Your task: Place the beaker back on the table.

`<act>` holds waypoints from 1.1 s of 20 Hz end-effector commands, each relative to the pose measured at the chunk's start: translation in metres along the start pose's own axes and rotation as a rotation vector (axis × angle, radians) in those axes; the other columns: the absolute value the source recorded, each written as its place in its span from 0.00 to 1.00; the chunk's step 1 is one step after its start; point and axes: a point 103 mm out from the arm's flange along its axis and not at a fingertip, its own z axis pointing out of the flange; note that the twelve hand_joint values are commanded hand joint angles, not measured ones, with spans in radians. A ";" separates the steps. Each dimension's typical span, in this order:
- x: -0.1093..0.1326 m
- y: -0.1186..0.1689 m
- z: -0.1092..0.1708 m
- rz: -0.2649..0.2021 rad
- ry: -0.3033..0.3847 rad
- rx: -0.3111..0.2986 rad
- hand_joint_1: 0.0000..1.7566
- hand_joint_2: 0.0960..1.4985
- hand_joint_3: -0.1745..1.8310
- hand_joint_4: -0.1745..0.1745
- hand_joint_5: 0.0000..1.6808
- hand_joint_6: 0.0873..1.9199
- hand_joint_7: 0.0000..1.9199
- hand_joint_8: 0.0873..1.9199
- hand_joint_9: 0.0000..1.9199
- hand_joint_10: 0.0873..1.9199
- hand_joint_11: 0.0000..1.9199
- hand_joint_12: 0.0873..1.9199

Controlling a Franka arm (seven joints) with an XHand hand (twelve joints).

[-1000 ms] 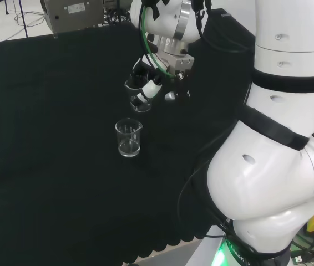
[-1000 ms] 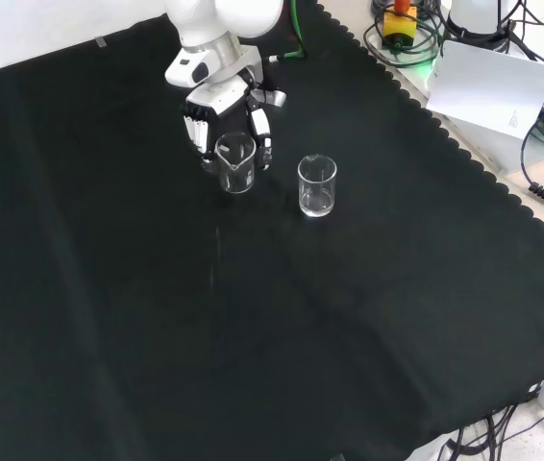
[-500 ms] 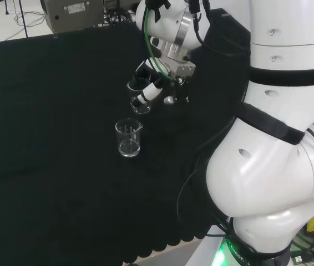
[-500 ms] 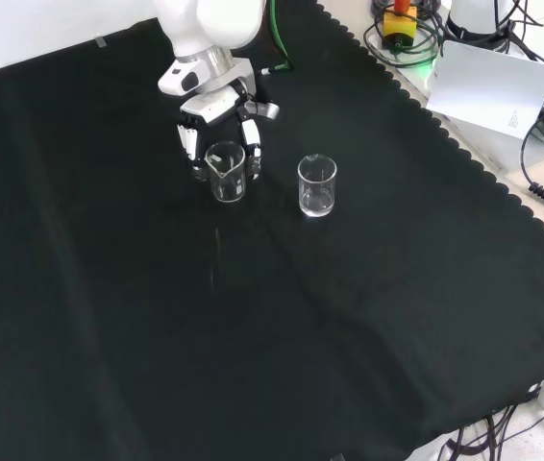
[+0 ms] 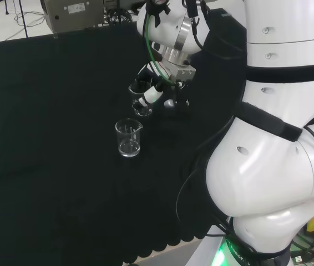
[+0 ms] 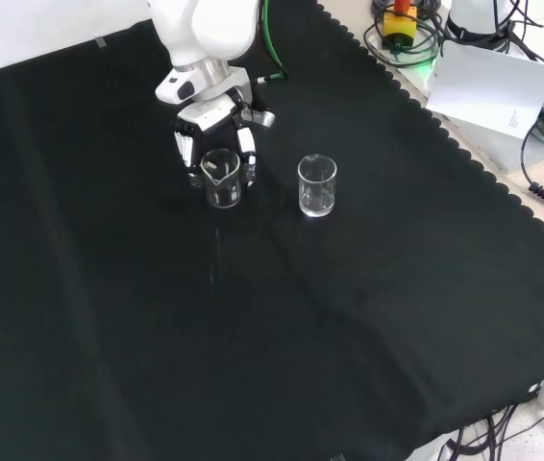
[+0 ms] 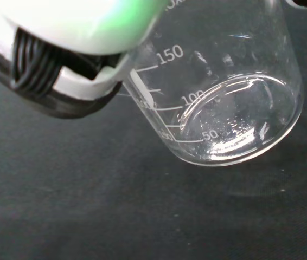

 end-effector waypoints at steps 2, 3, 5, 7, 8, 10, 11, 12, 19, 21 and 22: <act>-0.007 0.003 0.005 0.013 -0.011 0.000 0.74 0.34 0.52 0.00 0.71 0.43 0.65 0.41 0.82 0.24 0.70 0.36; -0.006 0.004 0.006 0.014 -0.009 0.002 0.74 0.34 0.52 0.00 0.71 0.43 0.65 0.41 0.82 0.24 0.70 0.36; -0.005 0.004 0.006 0.013 -0.008 0.002 0.74 0.34 0.51 0.00 0.71 0.43 0.65 0.41 0.82 0.24 0.70 0.36; -0.004 0.005 0.006 0.017 -0.008 -0.002 0.74 0.34 0.51 0.00 0.71 0.43 0.65 0.41 0.82 0.24 0.70 0.36; -0.004 0.005 0.006 0.017 -0.009 -0.005 0.74 0.34 0.51 0.00 0.71 0.43 0.65 0.41 0.82 0.24 0.70 0.36; -0.002 0.004 0.007 0.022 -0.015 -0.022 0.74 0.35 0.50 0.00 0.71 0.42 0.65 0.40 0.82 0.23 0.69 0.35; -0.002 0.004 0.008 0.024 -0.015 -0.024 0.74 0.35 0.49 0.00 0.71 0.42 0.65 0.40 0.81 0.23 0.69 0.35; -0.004 0.003 0.008 0.023 -0.015 -0.020 0.74 0.33 0.52 0.09 0.71 0.42 0.68 0.38 0.81 0.22 0.69 0.35; -0.006 0.002 0.011 0.031 -0.017 -0.029 0.75 0.28 0.56 0.27 0.72 0.41 0.74 0.32 0.81 0.19 0.70 0.34; -0.006 0.002 0.011 0.026 -0.007 -0.020 0.75 0.29 0.55 0.31 0.72 0.41 0.73 0.32 0.81 0.19 0.70 0.34; -0.006 0.002 0.011 0.025 0.000 -0.001 0.74 0.34 0.49 0.20 0.71 0.40 0.70 0.33 0.80 0.18 0.70 0.33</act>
